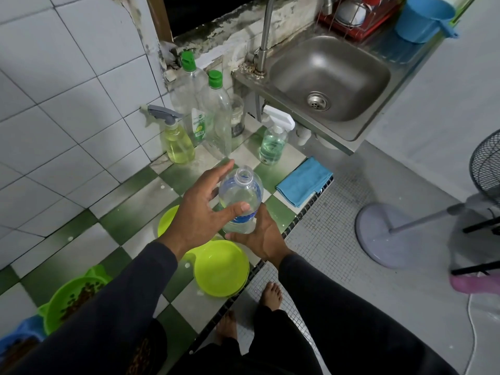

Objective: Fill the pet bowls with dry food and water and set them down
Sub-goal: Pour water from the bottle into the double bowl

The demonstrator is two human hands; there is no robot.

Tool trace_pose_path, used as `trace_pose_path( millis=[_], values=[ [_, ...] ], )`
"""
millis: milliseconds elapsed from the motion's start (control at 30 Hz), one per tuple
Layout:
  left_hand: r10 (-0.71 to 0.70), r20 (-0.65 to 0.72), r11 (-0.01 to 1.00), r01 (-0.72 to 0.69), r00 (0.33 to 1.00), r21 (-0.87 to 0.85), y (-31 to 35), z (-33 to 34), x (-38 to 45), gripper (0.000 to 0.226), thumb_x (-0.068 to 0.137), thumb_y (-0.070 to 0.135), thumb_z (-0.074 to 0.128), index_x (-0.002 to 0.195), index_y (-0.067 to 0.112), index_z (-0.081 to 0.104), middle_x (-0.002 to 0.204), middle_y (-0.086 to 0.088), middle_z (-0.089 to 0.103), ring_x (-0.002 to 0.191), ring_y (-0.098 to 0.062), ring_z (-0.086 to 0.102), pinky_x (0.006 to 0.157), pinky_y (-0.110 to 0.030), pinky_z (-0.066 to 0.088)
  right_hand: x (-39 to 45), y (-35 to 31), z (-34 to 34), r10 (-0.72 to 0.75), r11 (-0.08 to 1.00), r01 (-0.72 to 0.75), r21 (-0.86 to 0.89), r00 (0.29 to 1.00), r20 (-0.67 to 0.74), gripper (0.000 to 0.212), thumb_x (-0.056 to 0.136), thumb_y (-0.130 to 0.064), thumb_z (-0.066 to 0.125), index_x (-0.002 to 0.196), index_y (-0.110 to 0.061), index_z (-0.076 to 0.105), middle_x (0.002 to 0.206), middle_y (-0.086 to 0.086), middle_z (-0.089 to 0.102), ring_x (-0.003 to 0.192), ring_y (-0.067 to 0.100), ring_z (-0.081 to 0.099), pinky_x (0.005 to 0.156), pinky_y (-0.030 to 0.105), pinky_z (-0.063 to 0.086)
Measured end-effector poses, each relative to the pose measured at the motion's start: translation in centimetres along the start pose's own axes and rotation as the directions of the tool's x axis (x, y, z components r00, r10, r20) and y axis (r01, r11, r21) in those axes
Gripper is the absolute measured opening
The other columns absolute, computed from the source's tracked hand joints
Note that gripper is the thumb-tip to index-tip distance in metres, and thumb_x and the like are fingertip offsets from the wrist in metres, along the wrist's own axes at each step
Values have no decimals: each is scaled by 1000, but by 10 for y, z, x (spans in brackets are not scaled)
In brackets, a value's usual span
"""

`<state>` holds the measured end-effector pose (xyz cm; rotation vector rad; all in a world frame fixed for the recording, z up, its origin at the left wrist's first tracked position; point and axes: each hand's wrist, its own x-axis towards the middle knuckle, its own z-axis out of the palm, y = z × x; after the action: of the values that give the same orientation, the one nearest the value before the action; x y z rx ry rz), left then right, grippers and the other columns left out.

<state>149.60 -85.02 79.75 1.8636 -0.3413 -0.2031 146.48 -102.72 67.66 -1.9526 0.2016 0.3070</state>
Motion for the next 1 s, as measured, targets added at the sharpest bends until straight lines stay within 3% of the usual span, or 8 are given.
trace_pose_path(
  millis=[133,267,367,400,467,567,900,1000],
  values=[
    [28,-33,999,-29,999,-37,7,5,1,75,82,32,81,149,17,51,145,8,57,133,-4,55,105,-28,51,3,-3,0,-24,998,24,51,1000,-5,95,58,-55,91,138,-28,46,126,-9,63,114,9,64,98,35,55],
    [20,-42,997,-23,999,-67,7,5,2,72,82,29,81,147,14,53,142,5,58,130,-5,58,102,-23,52,6,-5,1,16,994,-15,106,1000,-9,90,59,-59,91,133,-32,49,127,-5,65,115,14,65,96,42,56],
    [11,-44,996,-15,999,-82,7,3,3,71,82,27,81,146,15,54,142,4,58,129,-5,58,102,-23,51,6,-1,2,-49,993,54,101,998,-50,81,66,-13,95,129,-25,46,125,6,65,105,5,68,85,28,58],
    [11,-46,997,-15,999,-82,7,3,3,71,82,26,81,146,14,54,142,3,58,129,-4,58,101,-22,51,7,0,2,-55,991,61,115,997,-57,83,65,-6,95,128,-25,45,123,6,66,102,1,68,83,23,56],
    [9,-49,997,-13,999,-82,7,3,3,70,83,25,81,146,15,54,142,4,58,128,-3,58,100,-19,51,7,-1,2,-58,988,65,140,997,-55,83,64,-10,96,127,-26,45,117,-1,68,98,-6,66,83,18,55],
    [3,-54,996,-7,999,-87,8,3,5,69,83,21,81,146,14,54,141,5,58,127,1,58,97,-16,51,9,-1,2,-67,993,73,91,996,-63,82,63,-23,97,127,-30,46,118,-4,69,102,-1,67,85,18,55],
    [-11,-68,993,3,998,-117,10,-1,8,65,85,16,79,145,13,55,140,4,59,127,-1,59,96,-18,52,12,-2,0,-65,995,70,69,995,-74,77,66,-12,95,126,-25,49,112,-6,70,93,-9,66,76,9,50],
    [-7,-77,990,-4,997,-139,9,-3,7,65,84,18,79,145,11,55,139,2,61,127,-6,60,98,-22,53,10,-7,-2,-80,996,82,36,995,-66,77,66,-24,96,129,-23,50,112,-7,71,96,-5,67,78,12,51]
  ],
)
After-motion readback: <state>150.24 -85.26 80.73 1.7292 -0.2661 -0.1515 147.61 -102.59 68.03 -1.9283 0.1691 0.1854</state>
